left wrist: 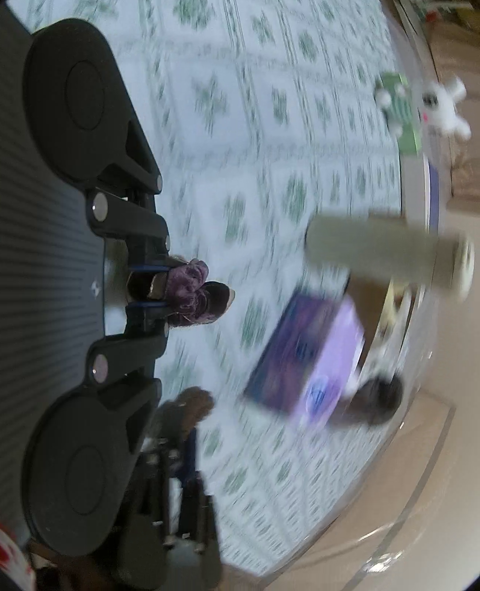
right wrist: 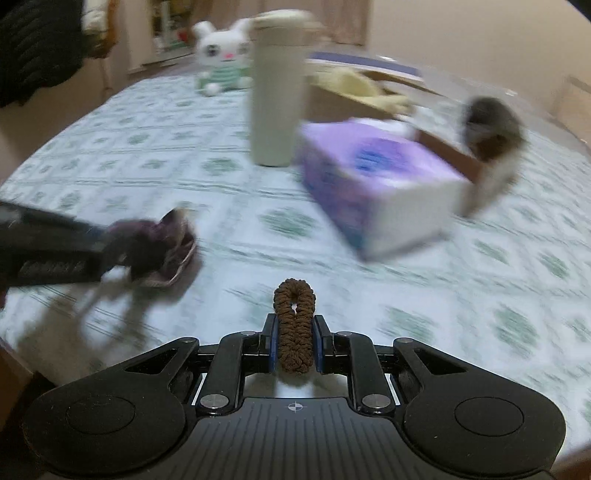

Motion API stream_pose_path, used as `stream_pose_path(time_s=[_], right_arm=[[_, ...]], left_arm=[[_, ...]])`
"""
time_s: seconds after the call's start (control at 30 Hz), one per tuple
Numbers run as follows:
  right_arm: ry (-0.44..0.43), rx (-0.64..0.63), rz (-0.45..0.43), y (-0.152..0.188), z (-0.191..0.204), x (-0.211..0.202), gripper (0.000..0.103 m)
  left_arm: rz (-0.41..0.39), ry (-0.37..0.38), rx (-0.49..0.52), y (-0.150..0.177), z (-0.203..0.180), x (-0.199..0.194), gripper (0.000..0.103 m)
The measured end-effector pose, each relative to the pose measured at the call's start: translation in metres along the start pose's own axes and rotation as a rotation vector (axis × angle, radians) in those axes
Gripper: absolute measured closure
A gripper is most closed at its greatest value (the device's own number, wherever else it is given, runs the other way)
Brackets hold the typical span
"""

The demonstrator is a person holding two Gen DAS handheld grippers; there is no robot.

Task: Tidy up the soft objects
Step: 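Carry the hair tie and scrunchie in both tools over the cardboard box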

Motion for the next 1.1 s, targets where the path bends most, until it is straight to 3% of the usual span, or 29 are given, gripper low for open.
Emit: stream_pose_path(time_s=[0.37,0.83,1.1], right_arm=[[0.118,0.122,-0.025,0.018,-0.12,-0.019,0.085],[0.176,0.181,-0.061,0.022,-0.211,-0.018,0.085],[0.156,0.162,-0.12,-0.003,-0.239,-0.014,0.085]], left_arm=[[0.059,0.111,0.096,-0.004,-0.124,0.057,0.091],[0.045,0.107,0.13,-0.034,-0.19,0.11,0.091],[-0.012,0.084,0.098,-0.058,-0.203,0.13,0.091]])
Point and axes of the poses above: each gripper's, at about its wrist camera, not at the fingertips, and x roughly the way its jaws point, z to its left, y to its underside, the point moved 8 cm from there along x, roughly the way its jaws point, and after that the axes turned 15 degrees about y, right-handed, at the moved point
